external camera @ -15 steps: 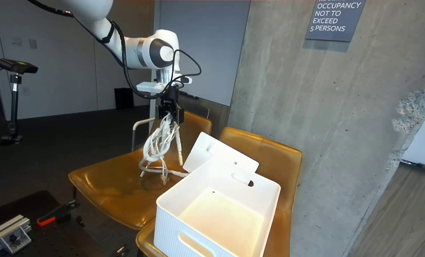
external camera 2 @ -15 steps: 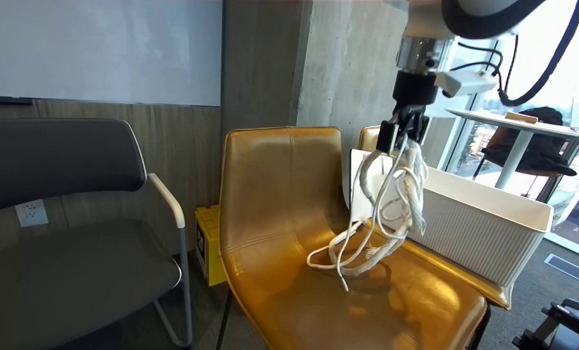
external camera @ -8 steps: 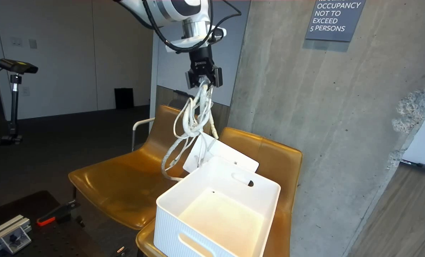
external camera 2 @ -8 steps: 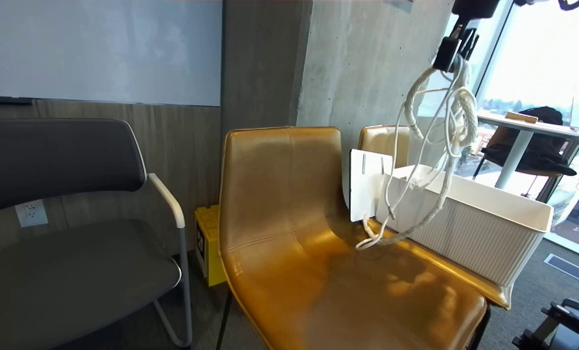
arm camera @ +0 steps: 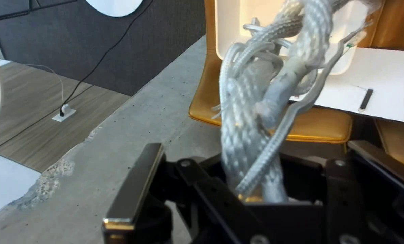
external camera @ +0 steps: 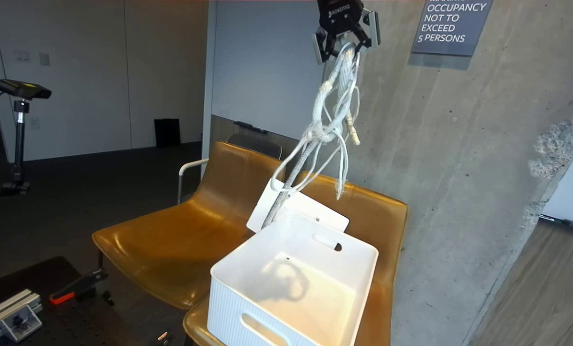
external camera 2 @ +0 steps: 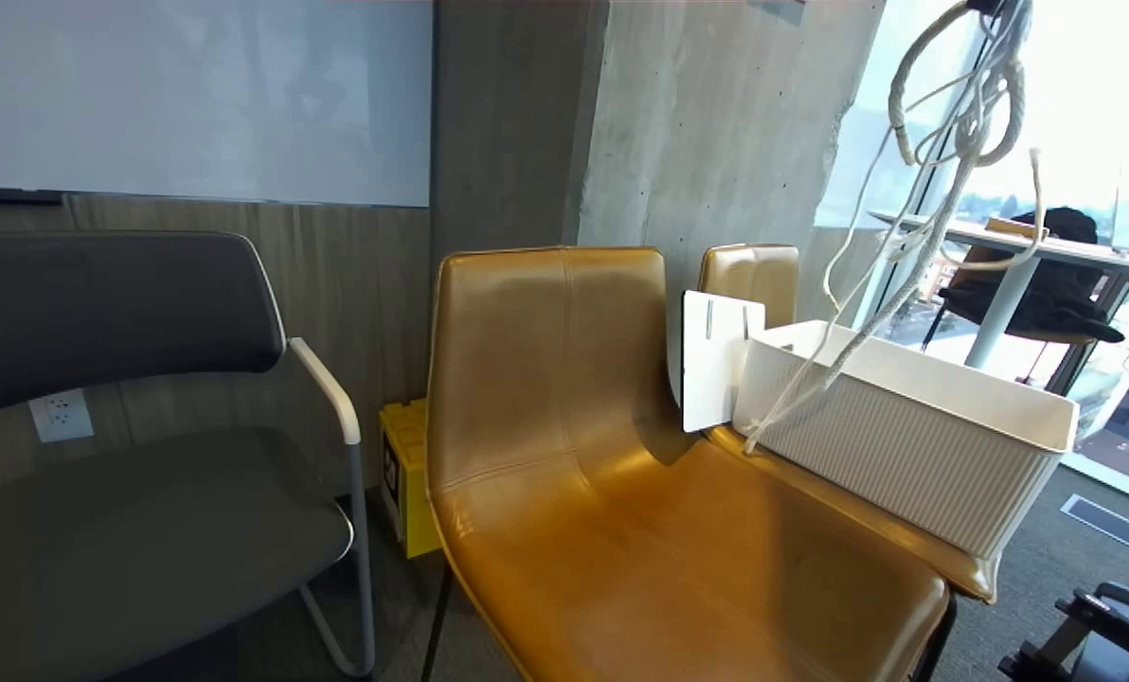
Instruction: Put the cable inside the storage box, then take it out
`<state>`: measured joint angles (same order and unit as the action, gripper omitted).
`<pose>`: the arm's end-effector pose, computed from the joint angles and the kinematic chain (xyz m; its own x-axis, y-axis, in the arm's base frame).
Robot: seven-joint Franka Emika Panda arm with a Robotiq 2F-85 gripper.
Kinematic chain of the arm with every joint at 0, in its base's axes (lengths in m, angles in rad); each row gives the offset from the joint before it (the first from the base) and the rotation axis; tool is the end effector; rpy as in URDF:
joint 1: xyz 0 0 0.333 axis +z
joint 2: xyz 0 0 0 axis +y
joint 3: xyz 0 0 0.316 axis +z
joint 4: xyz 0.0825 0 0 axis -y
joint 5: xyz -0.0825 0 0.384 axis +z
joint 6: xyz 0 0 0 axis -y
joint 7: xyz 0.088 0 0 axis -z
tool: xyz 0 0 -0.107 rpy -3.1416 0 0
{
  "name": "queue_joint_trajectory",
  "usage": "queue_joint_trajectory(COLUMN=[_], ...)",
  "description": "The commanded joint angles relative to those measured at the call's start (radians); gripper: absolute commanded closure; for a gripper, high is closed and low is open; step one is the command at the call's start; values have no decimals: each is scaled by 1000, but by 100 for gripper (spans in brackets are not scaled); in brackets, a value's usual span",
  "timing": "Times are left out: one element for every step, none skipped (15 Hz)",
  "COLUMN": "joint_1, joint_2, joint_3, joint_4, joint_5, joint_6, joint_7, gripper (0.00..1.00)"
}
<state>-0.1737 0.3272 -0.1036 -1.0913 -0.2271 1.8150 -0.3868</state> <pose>0.6419 -0.1861 0.6844 0.9503 0.1781 0.2554 0.0710 -0.9226 0.3791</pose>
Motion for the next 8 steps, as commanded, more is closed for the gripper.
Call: queue_joint_trajectory(joint_1=[-76,-106,-134,-164,-192,-219,-238,-256], joint_2=[96,115,138,167,203,244,272,291], joint_3=[-20,-18,-16,-11,-5,1,5,11], joint_4=[246,293,340,386,431,473,485,479], joint_5=[47,74,98,126,155,183,204,228], joint_6=[-103,-124,-149,-172,-195,-214,-215,-218], joint_7=[-111,-146,-179,-214,-245,-272,-291,-306], gripper=[100,100,100,100,100,100,100,100])
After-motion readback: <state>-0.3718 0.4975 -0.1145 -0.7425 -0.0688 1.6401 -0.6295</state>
